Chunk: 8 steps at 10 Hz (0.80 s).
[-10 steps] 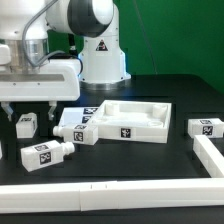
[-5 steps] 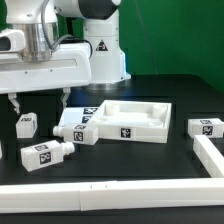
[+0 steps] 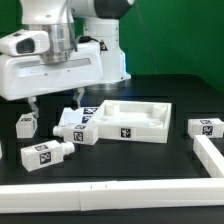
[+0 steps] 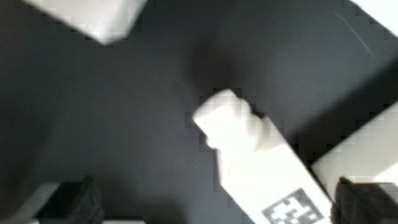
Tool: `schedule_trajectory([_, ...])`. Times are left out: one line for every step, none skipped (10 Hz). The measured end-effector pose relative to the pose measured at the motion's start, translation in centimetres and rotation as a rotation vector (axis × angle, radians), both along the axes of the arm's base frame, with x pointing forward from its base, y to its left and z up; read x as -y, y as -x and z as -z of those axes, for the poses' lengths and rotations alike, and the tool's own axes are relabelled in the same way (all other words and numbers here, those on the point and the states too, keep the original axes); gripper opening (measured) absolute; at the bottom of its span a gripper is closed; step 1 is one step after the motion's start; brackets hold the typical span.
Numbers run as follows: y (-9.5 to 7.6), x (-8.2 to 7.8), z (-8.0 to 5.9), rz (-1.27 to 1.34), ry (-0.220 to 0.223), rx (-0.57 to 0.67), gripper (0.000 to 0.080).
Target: Assemble square table
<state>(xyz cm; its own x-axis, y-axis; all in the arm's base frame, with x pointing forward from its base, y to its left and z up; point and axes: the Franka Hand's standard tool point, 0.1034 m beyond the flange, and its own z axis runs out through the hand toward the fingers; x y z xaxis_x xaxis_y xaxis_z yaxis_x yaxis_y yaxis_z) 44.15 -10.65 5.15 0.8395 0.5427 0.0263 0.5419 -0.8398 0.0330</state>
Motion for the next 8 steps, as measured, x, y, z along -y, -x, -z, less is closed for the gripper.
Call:
schedule_trajectory([0.2, 0.2, 0.1, 0.008, -0.001, -0.005, 0.0649])
schedule_trajectory([0.2, 0.2, 0.1, 0.01, -0.001, -0.005, 0.0649])
schedule_trajectory([0.3, 0.2, 0.1, 0.01, -0.001, -0.006, 0.0649])
schedule_trajectory([0.0, 0.6, 0.1, -0.058, 0.012, 0.012, 0.0649])
schedule_trajectory([-0.4, 0.8, 0.0, -0.194, 0.034, 0.049, 0.0649])
schedule_trajectory([-0.9, -0.4, 0.0, -0.296, 0.032, 0.066, 0.0649])
schedule_trajectory([-1.1, -1.3, 0.1, -0.336, 0.025, 0.069, 0.0649])
schedule_trajectory([-1.0, -1.1, 0.1, -0.325, 0.024, 0.069, 0.0649])
